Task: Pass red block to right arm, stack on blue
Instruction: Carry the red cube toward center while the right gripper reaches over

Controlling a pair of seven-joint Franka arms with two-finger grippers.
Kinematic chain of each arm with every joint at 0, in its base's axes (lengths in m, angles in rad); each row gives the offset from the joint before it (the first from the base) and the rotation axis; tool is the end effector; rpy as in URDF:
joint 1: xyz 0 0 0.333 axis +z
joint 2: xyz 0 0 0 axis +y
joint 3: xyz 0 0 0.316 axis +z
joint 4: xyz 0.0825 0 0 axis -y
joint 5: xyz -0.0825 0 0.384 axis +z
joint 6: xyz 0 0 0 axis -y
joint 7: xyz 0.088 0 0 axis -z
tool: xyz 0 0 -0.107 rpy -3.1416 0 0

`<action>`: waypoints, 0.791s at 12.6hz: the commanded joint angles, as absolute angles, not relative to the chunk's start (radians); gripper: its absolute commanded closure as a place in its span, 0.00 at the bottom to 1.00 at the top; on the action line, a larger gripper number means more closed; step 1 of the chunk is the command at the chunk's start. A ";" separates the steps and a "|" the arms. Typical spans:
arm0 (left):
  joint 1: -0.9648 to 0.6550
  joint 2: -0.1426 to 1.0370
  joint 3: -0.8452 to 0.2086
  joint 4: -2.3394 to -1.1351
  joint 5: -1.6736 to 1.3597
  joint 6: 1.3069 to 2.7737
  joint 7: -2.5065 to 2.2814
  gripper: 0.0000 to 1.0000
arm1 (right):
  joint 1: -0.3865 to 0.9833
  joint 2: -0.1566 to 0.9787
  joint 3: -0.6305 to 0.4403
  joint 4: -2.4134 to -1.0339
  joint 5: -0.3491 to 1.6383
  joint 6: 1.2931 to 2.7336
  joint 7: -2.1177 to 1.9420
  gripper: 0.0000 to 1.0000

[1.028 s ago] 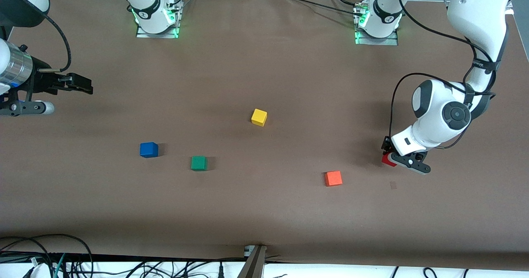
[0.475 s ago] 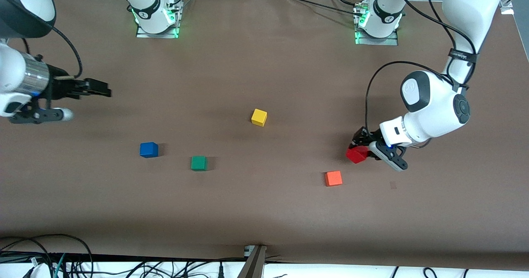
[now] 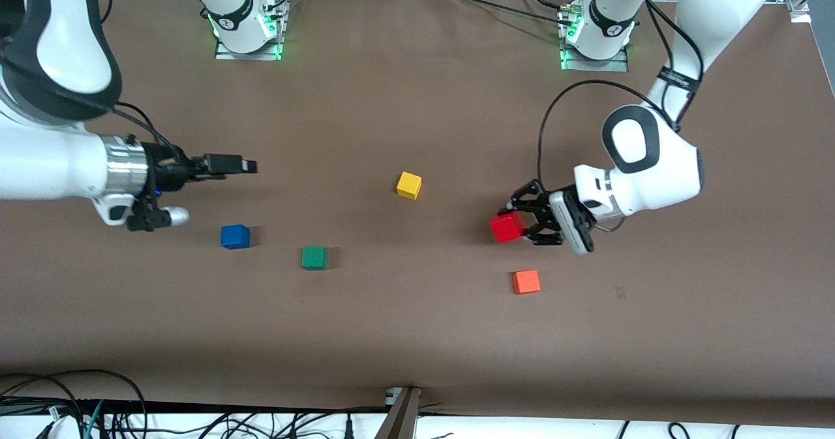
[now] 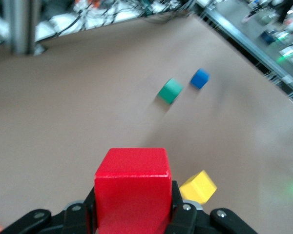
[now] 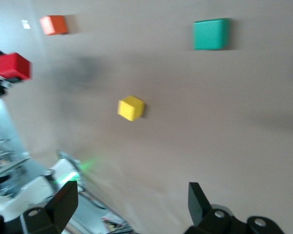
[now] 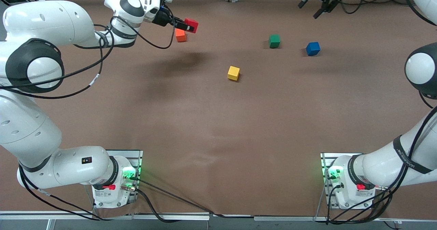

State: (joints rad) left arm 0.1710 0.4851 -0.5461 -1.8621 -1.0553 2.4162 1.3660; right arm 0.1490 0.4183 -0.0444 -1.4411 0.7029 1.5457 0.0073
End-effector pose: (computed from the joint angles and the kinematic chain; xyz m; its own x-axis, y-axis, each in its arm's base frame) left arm 0.6150 -0.2170 0.3072 0.6120 -0.4065 0.6784 -0.7846 -0.4194 0.4566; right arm 0.6416 0.1430 0.4529 0.9455 0.1081 -0.3072 -0.1058 -0.7902 -0.6037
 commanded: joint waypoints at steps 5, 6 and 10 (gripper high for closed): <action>0.143 0.673 -0.678 -1.672 -1.314 2.407 1.814 1.00 | 0.170 0.639 -0.046 -1.434 1.266 1.580 -0.120 0.00; 0.134 0.678 -0.678 -1.661 -1.372 2.408 1.859 1.00 | 0.188 0.667 -0.046 -1.436 1.334 1.604 -0.132 0.00; 0.039 0.690 -0.670 -1.641 -1.570 2.419 1.989 1.00 | 0.276 0.696 -0.046 -1.480 1.511 1.695 -0.202 0.00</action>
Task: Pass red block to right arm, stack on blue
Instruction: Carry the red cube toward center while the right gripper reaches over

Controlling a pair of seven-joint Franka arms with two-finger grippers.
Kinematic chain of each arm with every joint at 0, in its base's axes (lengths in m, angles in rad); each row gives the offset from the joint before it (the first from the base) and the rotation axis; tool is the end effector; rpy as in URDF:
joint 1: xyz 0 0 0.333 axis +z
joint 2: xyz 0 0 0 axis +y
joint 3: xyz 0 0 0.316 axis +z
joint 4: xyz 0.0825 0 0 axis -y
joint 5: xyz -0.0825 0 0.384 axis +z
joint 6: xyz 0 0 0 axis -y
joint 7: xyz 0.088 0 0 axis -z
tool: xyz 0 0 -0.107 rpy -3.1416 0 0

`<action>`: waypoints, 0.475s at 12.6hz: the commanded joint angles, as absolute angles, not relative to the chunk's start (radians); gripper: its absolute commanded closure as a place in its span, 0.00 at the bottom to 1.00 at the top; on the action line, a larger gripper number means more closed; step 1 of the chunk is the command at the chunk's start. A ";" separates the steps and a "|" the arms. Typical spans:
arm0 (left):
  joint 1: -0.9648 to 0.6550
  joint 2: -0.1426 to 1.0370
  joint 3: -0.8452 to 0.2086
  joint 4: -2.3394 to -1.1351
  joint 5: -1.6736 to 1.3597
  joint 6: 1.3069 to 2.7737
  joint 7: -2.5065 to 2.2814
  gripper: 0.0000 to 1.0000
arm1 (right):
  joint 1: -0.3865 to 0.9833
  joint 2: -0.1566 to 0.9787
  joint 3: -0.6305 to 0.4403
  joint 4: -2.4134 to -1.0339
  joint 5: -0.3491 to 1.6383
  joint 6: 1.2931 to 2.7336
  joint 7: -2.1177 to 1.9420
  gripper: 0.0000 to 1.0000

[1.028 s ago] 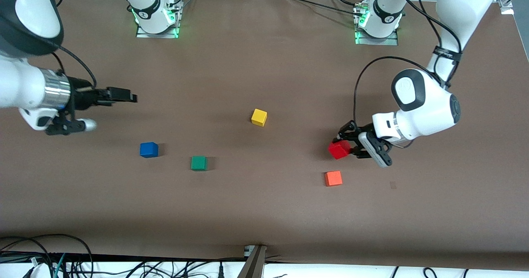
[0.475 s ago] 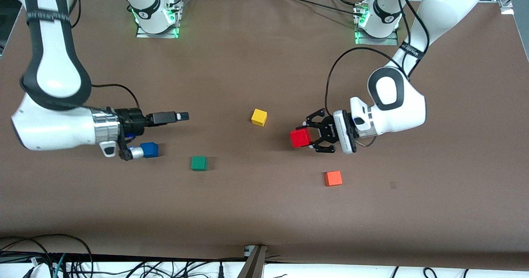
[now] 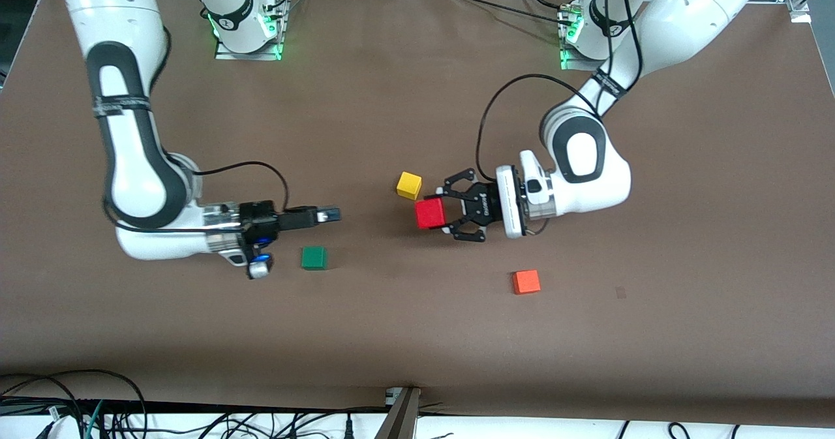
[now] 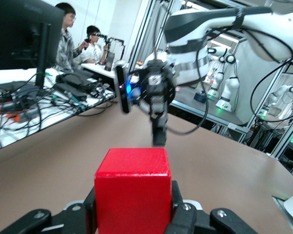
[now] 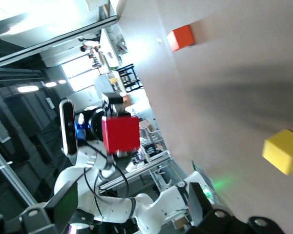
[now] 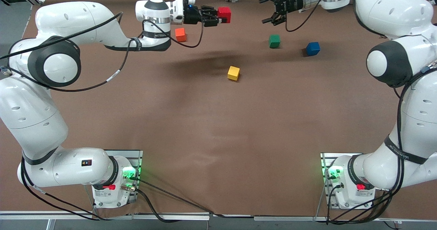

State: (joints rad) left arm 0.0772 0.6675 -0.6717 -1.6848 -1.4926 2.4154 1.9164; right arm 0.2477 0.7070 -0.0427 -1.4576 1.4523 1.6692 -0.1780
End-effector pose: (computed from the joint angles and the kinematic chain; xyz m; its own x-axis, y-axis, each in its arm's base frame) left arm 0.6102 -0.3382 0.3046 0.3610 -0.1537 0.9198 -0.9248 -0.1861 0.3318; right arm 0.6703 0.2453 0.3064 0.9139 0.1118 -0.3902 -0.3561 -0.2403 -0.9030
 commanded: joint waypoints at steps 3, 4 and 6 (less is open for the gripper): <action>-0.049 0.709 -0.658 -1.612 -1.712 2.470 2.043 1.00 | 0.310 0.696 -0.046 -1.497 1.543 1.724 -0.202 0.00; -0.055 0.707 -0.654 -1.611 -1.716 2.474 2.045 1.00 | 0.313 0.695 -0.046 -1.508 1.543 1.723 -0.202 0.00; -0.078 0.712 -0.653 -1.599 -1.733 2.485 2.045 1.00 | 0.313 0.683 -0.046 -1.532 1.543 1.710 -0.196 0.00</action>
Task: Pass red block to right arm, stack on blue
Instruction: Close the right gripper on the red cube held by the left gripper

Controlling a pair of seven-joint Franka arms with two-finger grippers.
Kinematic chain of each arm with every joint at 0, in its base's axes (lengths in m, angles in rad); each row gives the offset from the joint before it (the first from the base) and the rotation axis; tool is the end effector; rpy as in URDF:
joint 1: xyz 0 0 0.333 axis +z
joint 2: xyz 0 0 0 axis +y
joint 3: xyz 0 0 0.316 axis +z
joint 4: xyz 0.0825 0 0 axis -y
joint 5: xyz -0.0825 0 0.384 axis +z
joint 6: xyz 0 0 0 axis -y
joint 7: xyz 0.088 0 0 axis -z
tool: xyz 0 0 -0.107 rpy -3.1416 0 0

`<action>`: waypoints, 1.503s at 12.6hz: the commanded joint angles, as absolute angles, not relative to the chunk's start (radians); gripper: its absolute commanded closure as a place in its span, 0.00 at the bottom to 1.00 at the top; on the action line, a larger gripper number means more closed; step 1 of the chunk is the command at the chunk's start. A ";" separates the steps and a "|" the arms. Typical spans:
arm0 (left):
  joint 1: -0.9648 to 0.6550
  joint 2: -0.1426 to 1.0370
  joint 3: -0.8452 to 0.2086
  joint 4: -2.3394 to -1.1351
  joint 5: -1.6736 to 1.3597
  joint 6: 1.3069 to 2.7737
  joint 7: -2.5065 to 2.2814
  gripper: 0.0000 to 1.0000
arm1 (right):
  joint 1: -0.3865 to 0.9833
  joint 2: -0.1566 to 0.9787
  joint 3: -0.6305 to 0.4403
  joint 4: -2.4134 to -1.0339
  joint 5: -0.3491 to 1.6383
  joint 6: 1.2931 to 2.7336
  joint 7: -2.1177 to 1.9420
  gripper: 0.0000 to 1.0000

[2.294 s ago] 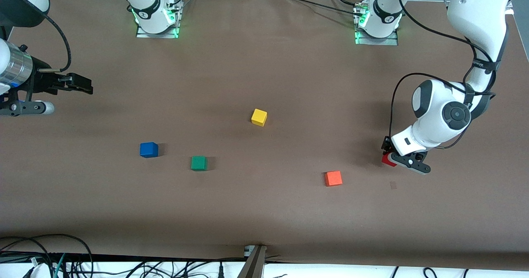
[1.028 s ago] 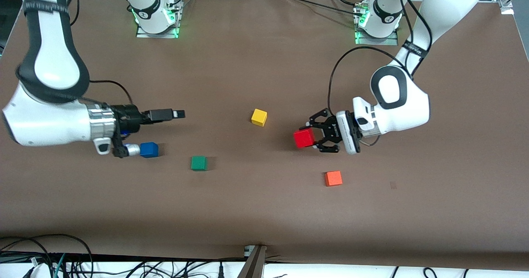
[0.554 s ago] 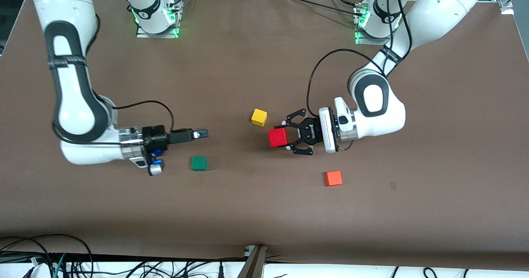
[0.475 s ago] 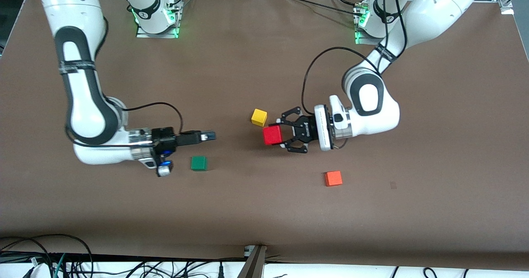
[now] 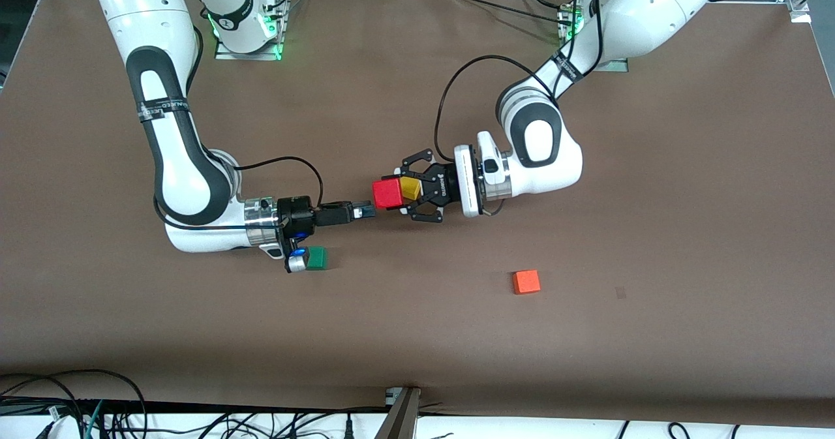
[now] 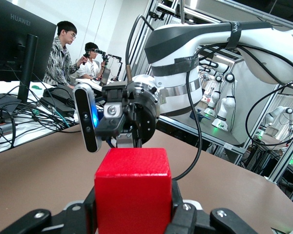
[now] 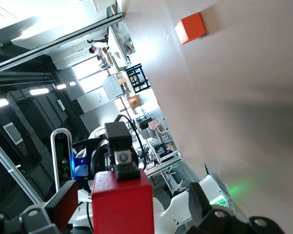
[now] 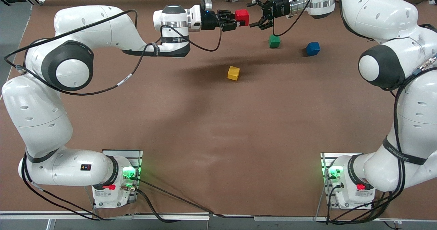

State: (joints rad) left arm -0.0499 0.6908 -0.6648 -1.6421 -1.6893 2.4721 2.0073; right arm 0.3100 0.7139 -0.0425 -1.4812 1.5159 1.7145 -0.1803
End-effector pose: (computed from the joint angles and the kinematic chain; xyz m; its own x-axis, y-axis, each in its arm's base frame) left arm 0.5814 -0.4035 0.3044 0.3818 -0.0737 0.9213 -0.9125 -0.1886 0.3630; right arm 0.6567 0.2831 0.2940 0.9039 0.1098 -0.4134 -0.3838 -0.2183 -0.8972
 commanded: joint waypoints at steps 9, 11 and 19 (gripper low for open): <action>-0.118 0.703 -0.658 -1.595 -1.927 2.496 2.040 1.00 | 0.311 0.589 -0.051 -1.618 1.542 1.661 -0.134 0.00; -0.120 0.703 -0.658 -1.595 -1.925 2.496 2.040 1.00 | 0.311 0.581 -0.051 -1.626 1.542 1.661 -0.130 0.05; -0.121 0.692 -0.660 -1.603 -1.910 2.490 2.034 0.00 | 0.307 0.583 -0.055 -1.617 1.531 1.663 -0.132 1.00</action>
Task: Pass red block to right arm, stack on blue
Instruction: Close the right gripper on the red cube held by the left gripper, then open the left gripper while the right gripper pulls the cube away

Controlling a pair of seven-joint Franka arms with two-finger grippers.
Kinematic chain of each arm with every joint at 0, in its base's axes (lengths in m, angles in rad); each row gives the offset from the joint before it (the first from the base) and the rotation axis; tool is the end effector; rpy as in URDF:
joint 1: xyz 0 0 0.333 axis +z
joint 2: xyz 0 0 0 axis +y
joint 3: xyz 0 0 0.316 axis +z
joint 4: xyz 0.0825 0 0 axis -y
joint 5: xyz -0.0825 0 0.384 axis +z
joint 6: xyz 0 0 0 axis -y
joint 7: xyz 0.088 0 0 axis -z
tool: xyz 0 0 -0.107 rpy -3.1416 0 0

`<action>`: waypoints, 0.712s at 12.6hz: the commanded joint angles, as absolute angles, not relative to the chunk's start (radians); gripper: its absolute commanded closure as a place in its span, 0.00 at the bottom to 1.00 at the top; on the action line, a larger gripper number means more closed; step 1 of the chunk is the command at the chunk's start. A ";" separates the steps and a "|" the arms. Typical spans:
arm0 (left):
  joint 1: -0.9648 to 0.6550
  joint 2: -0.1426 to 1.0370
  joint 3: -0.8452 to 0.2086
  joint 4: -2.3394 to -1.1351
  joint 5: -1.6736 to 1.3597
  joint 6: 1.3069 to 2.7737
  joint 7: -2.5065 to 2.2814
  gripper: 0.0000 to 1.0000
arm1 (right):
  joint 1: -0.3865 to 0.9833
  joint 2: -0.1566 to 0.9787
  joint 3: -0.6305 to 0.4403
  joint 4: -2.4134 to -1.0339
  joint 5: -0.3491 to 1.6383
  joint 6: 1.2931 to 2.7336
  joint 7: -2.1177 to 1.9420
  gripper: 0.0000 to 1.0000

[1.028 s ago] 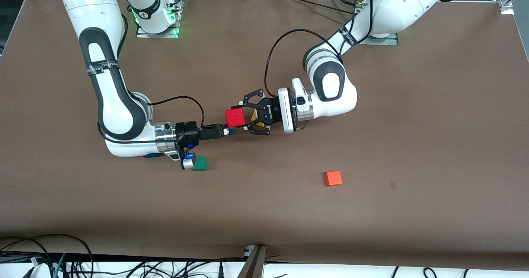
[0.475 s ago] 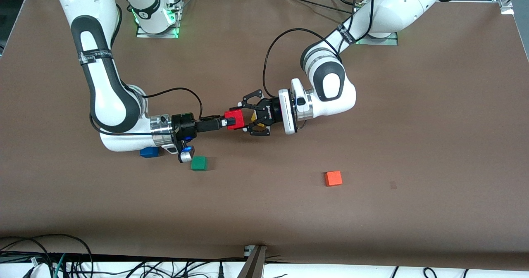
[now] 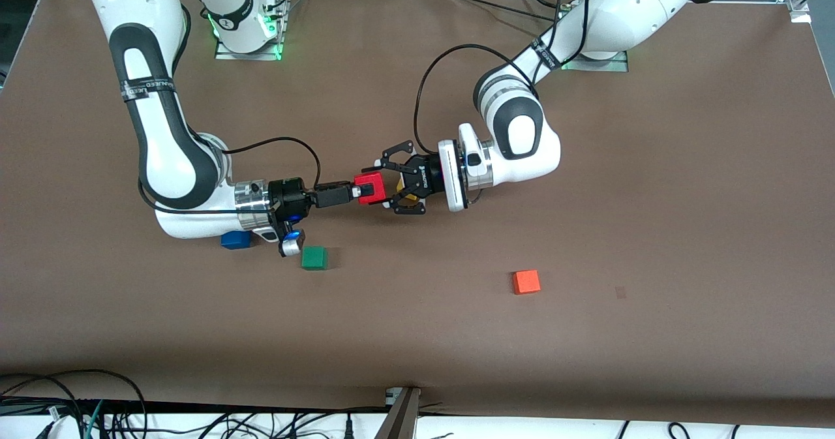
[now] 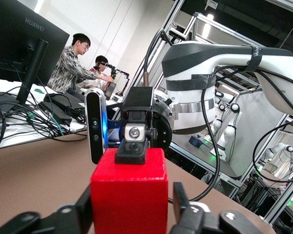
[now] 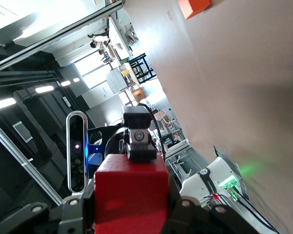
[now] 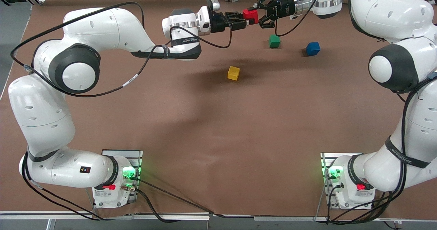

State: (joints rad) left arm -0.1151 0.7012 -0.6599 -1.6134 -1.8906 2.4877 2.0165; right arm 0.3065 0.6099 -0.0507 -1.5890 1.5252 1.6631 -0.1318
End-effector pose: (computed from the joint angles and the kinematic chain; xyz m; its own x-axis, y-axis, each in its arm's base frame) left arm 0.5644 -0.4368 0.3076 0.4847 0.0476 0.8734 -0.8506 -0.2069 0.4833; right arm 0.6345 0.2738 0.3225 0.8738 0.1346 -0.4672 -0.4369 -0.2043 -0.8760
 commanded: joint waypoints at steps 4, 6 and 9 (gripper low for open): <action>-0.057 0.667 -0.657 -1.612 -1.809 2.456 1.904 0.00 | 0.302 0.583 -0.113 -1.573 1.364 1.669 -0.159 1.00; -0.034 0.664 -0.657 -1.606 -1.670 2.453 1.743 0.00 | 0.302 0.583 -0.159 -1.517 1.158 1.670 -0.160 1.00; -0.005 0.669 -0.655 -1.611 -1.560 2.424 1.605 0.00 | 0.305 0.581 -0.202 -1.441 0.759 1.698 -0.160 1.00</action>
State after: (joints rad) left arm -0.0181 0.6849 -0.6563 -1.5979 -1.6023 2.4553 1.6719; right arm 0.2965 0.5926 -0.1874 -1.4758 0.9226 1.6775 -0.1570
